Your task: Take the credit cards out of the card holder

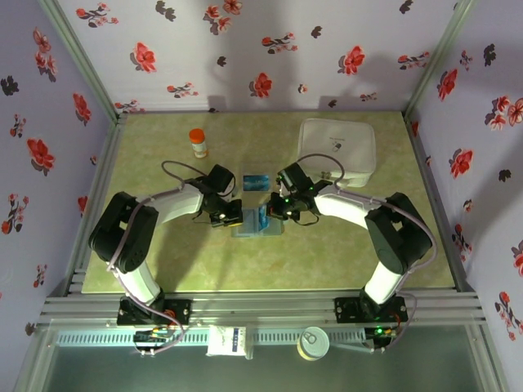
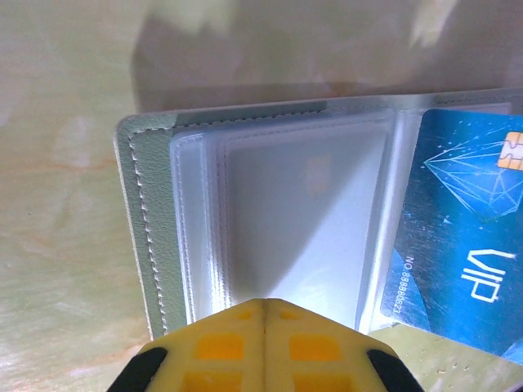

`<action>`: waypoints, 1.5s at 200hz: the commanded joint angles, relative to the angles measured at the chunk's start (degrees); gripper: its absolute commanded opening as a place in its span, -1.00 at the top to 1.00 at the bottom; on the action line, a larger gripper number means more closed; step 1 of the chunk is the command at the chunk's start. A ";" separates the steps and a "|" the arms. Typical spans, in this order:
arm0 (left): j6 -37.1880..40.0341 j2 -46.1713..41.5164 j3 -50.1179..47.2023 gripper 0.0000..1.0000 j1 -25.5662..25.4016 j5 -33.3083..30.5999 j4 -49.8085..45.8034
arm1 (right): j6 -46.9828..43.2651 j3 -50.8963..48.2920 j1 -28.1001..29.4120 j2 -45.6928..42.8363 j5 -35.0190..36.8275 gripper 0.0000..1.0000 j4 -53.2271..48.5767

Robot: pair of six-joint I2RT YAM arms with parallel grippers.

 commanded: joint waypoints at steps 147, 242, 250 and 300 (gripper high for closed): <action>0.06 -14.94 -10.04 0.77 6.69 -2.49 2.20 | -75.85 34.58 0.58 7.63 16.89 1.00 -33.92; -0.72 -15.76 -12.00 0.77 7.20 -2.38 2.72 | -90.50 62.96 0.06 29.20 14.44 1.00 -48.65; -0.70 -15.66 -11.92 0.77 7.20 -2.28 2.68 | -91.29 64.74 0.01 30.49 14.14 1.00 -49.34; -0.03 -16.08 -11.86 0.77 7.57 -2.19 1.53 | -94.81 70.55 -0.51 35.42 14.07 1.00 -49.88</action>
